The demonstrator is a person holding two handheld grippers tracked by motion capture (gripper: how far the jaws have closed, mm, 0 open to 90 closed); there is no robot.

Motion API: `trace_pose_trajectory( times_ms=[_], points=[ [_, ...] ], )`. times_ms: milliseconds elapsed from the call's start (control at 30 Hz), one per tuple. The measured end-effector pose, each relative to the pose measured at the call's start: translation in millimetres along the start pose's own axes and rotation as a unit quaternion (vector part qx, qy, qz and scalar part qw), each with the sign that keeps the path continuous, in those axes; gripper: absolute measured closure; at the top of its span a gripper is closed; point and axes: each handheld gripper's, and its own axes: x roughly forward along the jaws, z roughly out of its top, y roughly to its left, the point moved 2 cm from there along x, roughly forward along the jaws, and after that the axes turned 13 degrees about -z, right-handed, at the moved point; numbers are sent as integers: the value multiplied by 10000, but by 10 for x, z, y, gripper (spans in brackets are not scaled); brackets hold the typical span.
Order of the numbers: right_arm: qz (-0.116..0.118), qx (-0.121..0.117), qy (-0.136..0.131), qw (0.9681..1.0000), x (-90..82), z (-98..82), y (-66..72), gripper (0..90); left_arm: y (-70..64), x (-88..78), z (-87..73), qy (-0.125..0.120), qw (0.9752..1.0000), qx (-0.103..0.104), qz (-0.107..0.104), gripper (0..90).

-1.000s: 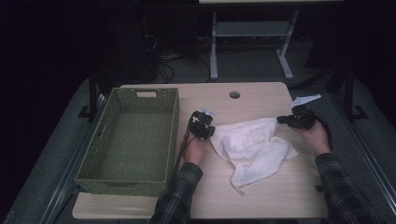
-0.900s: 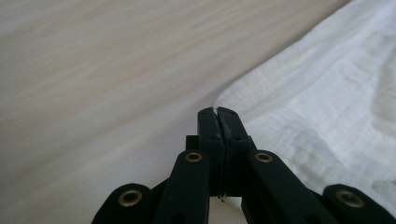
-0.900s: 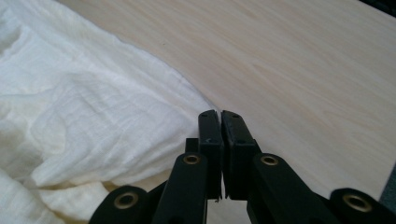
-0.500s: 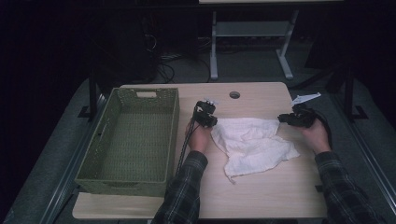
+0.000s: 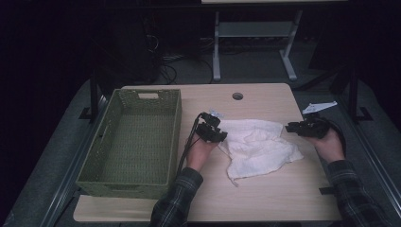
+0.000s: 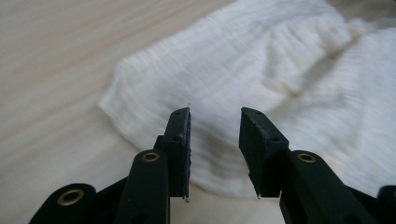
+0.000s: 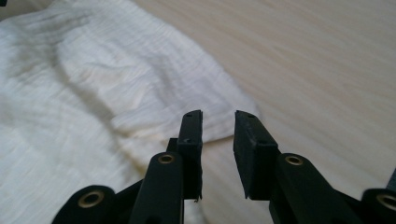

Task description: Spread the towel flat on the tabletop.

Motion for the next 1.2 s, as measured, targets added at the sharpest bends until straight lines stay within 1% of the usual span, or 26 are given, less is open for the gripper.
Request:
trace_pose_trajectory(
  times_ms=[33, 133, 167, 233, 300, 367, 433, 500, 533, 567, 600, 633, 667, 700, 733, 767, 833, 900, 933, 1000, 1067, 1133, 1167, 1200],
  points=[
    [8, -5, 29, 10000, -24, -20, 28, 715, -38, -18, -25, 10, 10000, 3, -56, 636],
    [29, -16, 112, 9999, -92, -105, 98, 711, -153, -60, -118, 95, 9998, 124, -140, 633],
    [41, 2, 120, 9999, -116, -136, 123, 711, -186, -67, -156, 111, 9996, 176, -190, 630],
    [21, -22, 162, 9999, -170, -198, 159, 706, -261, -71, -239, 152, 9992, 194, -328, 619],
    [19, 34, 218, 9998, -223, -256, 187, 706, -322, -71, -322, 188, 9986, 287, -397, 611],
    [-42, 16, 285, 9996, -271, -318, 196, 700, -365, -82, -401, 211, 9980, 321, -499, 604],
    [-71, 91, 339, 9994, -317, -380, 200, 694, -402, -92, -467, 282, 9972, 350, -603, 591],
    [-134, 114, 394, 9991, -353, -448, 195, 690, -441, -91, -520, 350, 9966, 381, -639, 584],
    [-134, 154, 431, 9989, -366, -484, 191, 690, -457, -89, -545, 385, 9961, 397, -690, 578],
    [-122, 216, 456, 9987, -373, -521, 192, 690, -478, -81, -572, 416, 9956, 397, -739, 573],
    [-122, 237, 528, 9982, -381, -555, 194, 689, -478, -81, -572, 416, 9956, 397, -739, 568],
    [-138, 230, 574, 9980, -385, -587, 196, 688, -519, -54, -627, 486, 9948, 397, -806, 565],
    [-138, 246, 604, 9978, -387, -614, 196, 686, -536, -34, -649, 495, 9944, 413, -836, 561],
    [-138, 258, 630, 9976, -391, -634, 192, 685, -550, -15, -663, 578, 9936, 479, -843, 559],
    [-122, 284, 636, 9975, -390, -646, 193, 685, -576, 16, -672, 589, 9933, 453, -882, 555],
    [-106, 279, 645, 9975, -384, -654, 196, 685, -590, 40, -678, 660, 9921, 501, -938, 545],
    [-104, 248, 741, 9969, -363, -659, 208, 685, -641, 92, -688, 642, 9920, 570, -928, 542],
    [-75, 172, 795, 9967, -334, -665, 223, 690, -686, 114, -687, 655, 9913, 626, -958, 543],
    [-75, 147, 836, 9964, -321, -669, 233, 703, -699, 118, -687, 674, 9909, 691, -939, 553],
    [-98, 87, 886, 9960, -302, -678, 245, 736, -711, 126, -692, 658, 9909, 756, -898, 616],
    [-83, 52, 903, 9959, -303, -674, 247, 795, -707, 128, -690, 689, 9903, 749, -946, 726],
    [-55, 29, 923, 9957, -307, -675, 253, 848, -704, 127, -690, 700, 9902, 749, -953, 811],
    [-38, 10, 927, 9957, -310, -675, 258, 855, -700, 111, -683, 702, 9900, 751, -970, 846],
    [-30, -1, 931, 9957, -312, -675, 261, 860, -697, 94, -673, 700, 9900, 751, -972, 858]
  ],
)
